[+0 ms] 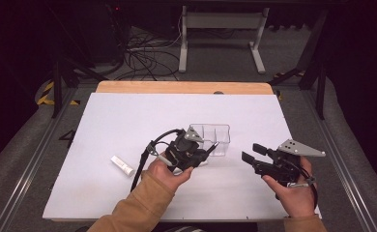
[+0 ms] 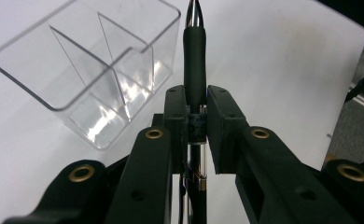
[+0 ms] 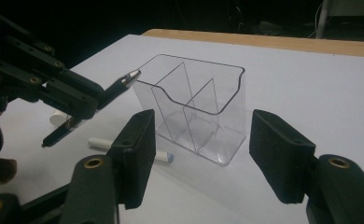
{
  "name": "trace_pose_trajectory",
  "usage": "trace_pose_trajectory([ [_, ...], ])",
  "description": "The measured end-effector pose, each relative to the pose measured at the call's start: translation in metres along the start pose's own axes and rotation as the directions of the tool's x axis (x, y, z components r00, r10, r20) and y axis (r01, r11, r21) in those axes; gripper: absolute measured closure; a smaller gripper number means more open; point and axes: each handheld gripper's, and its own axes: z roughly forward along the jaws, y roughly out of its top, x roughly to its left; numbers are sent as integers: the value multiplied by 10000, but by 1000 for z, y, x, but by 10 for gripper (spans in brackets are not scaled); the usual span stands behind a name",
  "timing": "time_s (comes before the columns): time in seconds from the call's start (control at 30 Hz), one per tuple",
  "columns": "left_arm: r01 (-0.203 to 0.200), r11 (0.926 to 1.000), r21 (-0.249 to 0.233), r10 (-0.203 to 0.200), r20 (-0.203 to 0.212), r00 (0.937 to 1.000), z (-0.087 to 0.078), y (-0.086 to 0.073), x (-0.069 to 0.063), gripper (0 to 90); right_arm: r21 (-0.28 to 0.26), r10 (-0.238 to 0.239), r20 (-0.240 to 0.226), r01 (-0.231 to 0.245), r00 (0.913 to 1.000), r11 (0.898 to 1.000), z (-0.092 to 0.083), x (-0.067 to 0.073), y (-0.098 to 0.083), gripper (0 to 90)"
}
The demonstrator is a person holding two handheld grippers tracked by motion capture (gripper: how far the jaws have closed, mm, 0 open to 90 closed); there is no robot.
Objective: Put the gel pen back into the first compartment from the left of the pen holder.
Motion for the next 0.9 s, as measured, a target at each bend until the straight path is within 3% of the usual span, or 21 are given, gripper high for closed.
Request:
trace_pose_trajectory([
  [0.2, 363, 9973, -646, -334, 455, 9984, -6, 4, 9, 794, 29, 16, -27, -16, 10000, 10000, 1, 0, -1, 424],
  [0.43, 355, 9876, -1528, -292, 435, 9986, -12, 8, 17, 794, 48, -18, -44, 18, 10000, 10000, 2, 0, -1, 425],
  [0.6, 662, 9739, -2170, -487, 848, 9952, -16, 9, 24, 794, 19, -21, -43, 21, 10000, 10000, 1, 1, -1, 425],
  [0.9, 819, 9477, -3085, -548, 955, 9939, -20, 11, 33, 794, 48, -69, -56, 69, 10000, 10000, 3, 1, -1, 425],
])
